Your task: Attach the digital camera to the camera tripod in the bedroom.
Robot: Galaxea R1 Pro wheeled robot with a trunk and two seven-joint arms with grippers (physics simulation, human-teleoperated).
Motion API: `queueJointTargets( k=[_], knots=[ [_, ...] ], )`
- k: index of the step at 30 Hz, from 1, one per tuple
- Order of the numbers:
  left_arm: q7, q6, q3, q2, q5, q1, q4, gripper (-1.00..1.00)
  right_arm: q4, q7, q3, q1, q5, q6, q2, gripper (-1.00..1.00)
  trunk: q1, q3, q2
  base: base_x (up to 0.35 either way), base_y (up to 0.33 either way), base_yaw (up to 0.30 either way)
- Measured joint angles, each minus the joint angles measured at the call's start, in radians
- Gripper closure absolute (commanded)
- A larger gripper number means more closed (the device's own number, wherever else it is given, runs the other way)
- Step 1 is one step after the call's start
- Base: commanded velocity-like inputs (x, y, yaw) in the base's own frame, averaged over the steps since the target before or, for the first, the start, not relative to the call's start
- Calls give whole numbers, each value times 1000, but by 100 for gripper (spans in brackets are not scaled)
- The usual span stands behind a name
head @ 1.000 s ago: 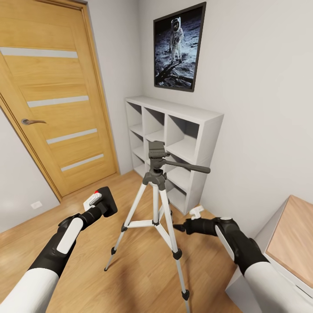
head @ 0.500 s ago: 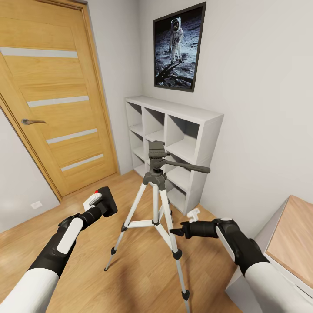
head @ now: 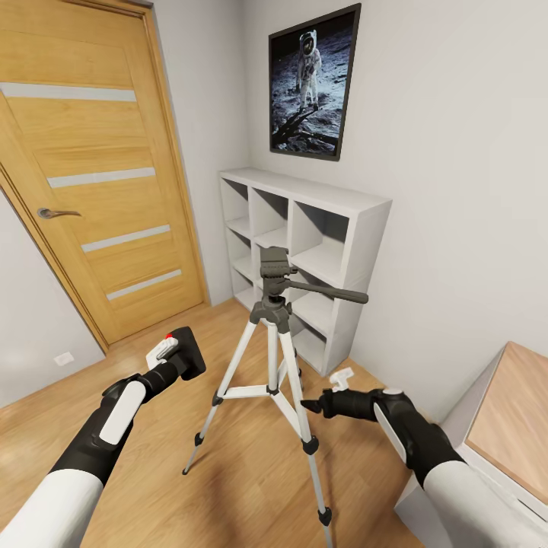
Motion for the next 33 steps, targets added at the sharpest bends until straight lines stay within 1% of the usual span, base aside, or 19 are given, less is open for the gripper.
queueJointTargets(
  k=[1, 4, 5, 11, 15, 23, 27, 28, 30, 33],
  knots=[
    [0, 0, 0, 0, 0, 0, 0, 100, 8, -8, -1, 0, -1, -20, 7, -100, 0, 0, 0, 0, 0, 0],
    [0, 0, 0, -1, 0, 0, 0, 100, 26, -15, -1, 0, -1, -42, 21, -100, 0, 0, 0, 0, 0, 0],
    [0, 0, 0, -1, 0, 0, 0, 100, 40, -18, -1, 0, -1, -50, 31, -100, 0, 0, 0, 0, 0, 0],
    [1, 0, 0, -1, 0, 0, 0, 100, 80, -23, -1, 0, 10, -63, 60, -100, 0, 0, 0, 0, 0, 0],
    [1, 0, 0, -2, 0, 0, 0, 100, 88, -21, -1, 0, 11, -66, 67, -100, 0, 0, 0, 0, 0, 0],
    [2, 0, 0, -2, 0, 0, 0, 100, 91, -21, 0, 0, 9, -69, 72, -100, 0, 0, 0, 0, 0, 0],
    [2, 0, 0, -2, 0, 0, 0, 100, 63, -22, -10, 0, 4, -96, 74, -100, 0, 0, 0, 0, 0, 0],
    [2, 0, 0, -2, 0, 0, 0, 100, 59, -22, -12, 0, 4, -98, 74, -100, 0, 0, 0, 0, 0, 0],
    [2, 0, 0, -3, 0, 0, 0, 100, 27, -22, -29, 0, 3, -102, 75, -100, 0, 0, 0, 0, 0, 0],
    [2, 0, 0, -3, 0, 0, 0, 100, 6, -22, -35, 0, 3, -103, 76, -100, 0, 0, 0, 0, 0, 0]
  ],
)
